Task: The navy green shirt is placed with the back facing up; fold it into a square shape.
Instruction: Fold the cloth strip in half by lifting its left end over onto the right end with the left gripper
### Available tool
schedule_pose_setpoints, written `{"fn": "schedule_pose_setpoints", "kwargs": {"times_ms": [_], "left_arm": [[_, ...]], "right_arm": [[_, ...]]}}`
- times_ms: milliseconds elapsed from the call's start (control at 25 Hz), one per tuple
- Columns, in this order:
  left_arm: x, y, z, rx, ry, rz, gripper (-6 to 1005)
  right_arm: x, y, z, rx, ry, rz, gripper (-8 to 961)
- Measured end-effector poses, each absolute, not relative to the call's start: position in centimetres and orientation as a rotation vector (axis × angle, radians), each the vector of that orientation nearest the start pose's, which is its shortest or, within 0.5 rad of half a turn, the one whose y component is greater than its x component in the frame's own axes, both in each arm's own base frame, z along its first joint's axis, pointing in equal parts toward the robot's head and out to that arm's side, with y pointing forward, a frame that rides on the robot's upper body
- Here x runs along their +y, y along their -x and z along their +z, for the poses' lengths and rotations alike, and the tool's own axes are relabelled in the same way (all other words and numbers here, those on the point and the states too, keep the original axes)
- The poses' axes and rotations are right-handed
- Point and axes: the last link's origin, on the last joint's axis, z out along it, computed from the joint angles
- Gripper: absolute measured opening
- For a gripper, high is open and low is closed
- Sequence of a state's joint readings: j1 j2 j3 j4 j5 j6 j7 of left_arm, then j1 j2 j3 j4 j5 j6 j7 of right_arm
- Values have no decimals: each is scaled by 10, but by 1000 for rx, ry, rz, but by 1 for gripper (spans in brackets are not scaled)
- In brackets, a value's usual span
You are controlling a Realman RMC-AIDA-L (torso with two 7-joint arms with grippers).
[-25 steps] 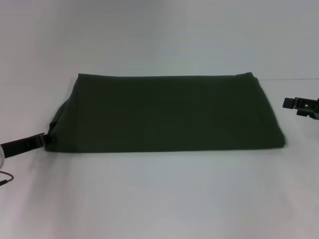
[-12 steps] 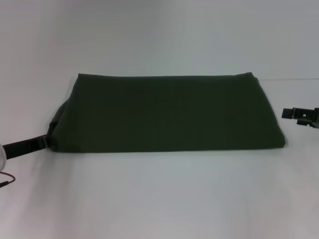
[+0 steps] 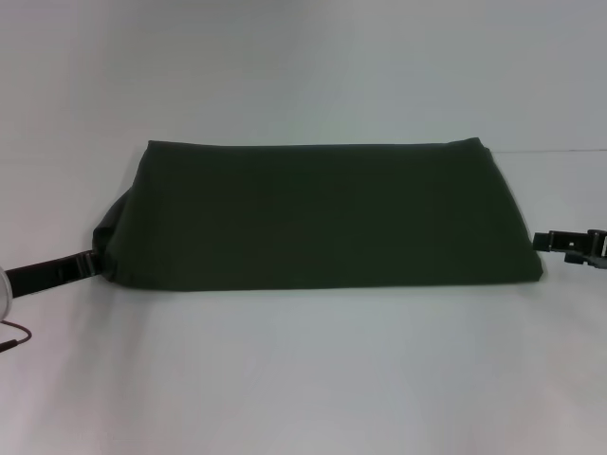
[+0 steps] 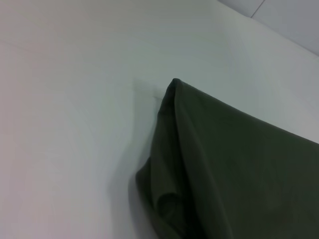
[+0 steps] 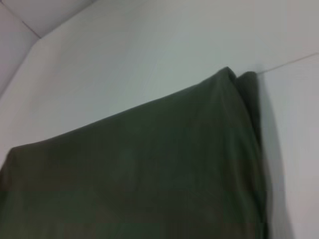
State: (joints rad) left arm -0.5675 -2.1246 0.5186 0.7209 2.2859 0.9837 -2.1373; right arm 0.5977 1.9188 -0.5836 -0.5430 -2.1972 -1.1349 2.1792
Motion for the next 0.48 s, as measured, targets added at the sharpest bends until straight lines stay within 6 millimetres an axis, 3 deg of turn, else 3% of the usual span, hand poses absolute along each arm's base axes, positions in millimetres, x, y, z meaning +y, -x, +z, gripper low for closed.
{"fn": "schedule_pose_setpoints", "kwargs": {"times_ms": [480], "left_arm": [[382,331,25,-1502,1880,-483,5]], "right_arm": [[395,-335,38,1557,1957,411,744]]}}
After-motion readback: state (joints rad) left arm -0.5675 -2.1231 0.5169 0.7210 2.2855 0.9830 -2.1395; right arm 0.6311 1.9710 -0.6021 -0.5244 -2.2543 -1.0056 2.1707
